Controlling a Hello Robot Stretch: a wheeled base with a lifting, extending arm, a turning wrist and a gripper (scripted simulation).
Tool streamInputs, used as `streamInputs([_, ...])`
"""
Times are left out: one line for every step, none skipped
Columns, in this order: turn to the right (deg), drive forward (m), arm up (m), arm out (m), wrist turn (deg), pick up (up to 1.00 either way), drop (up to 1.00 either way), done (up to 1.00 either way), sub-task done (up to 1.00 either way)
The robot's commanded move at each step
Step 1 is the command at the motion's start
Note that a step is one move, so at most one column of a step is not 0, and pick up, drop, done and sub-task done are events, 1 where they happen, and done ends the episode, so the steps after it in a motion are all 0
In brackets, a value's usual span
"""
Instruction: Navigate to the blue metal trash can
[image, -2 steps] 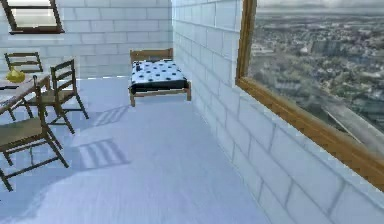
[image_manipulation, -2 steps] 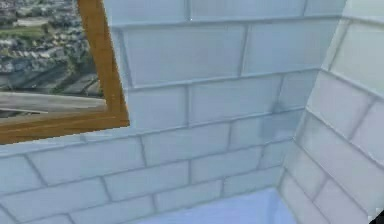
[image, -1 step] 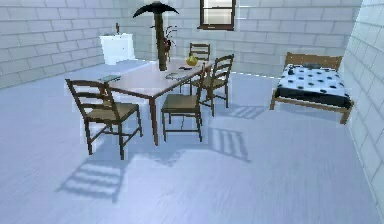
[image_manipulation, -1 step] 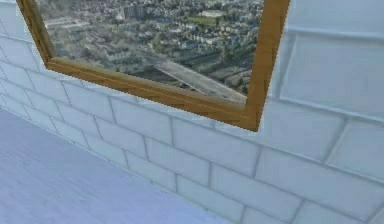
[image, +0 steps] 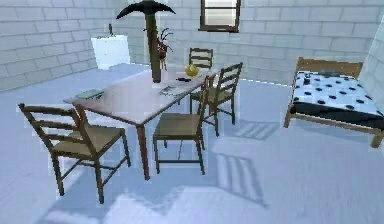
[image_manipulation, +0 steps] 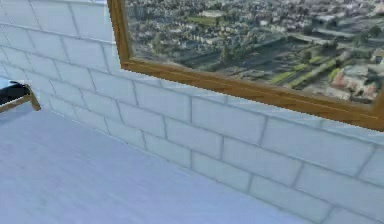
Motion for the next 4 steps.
streamInputs([-45.0,0.00,0.00,0.00,0.0,0.00,0.00,0.00,0.00])
streamInputs([-24.0,0.00,0.00,0.00,0.0,0.00,0.00,0.00,0.00])
streamInputs([0.0,1.00,0.00,0.00,0.0,0.00,0.00,0.00,0.00])
streamInputs([-3.0,0.00,0.00,0.00,0.0,0.00,0.00,0.00,0.00])
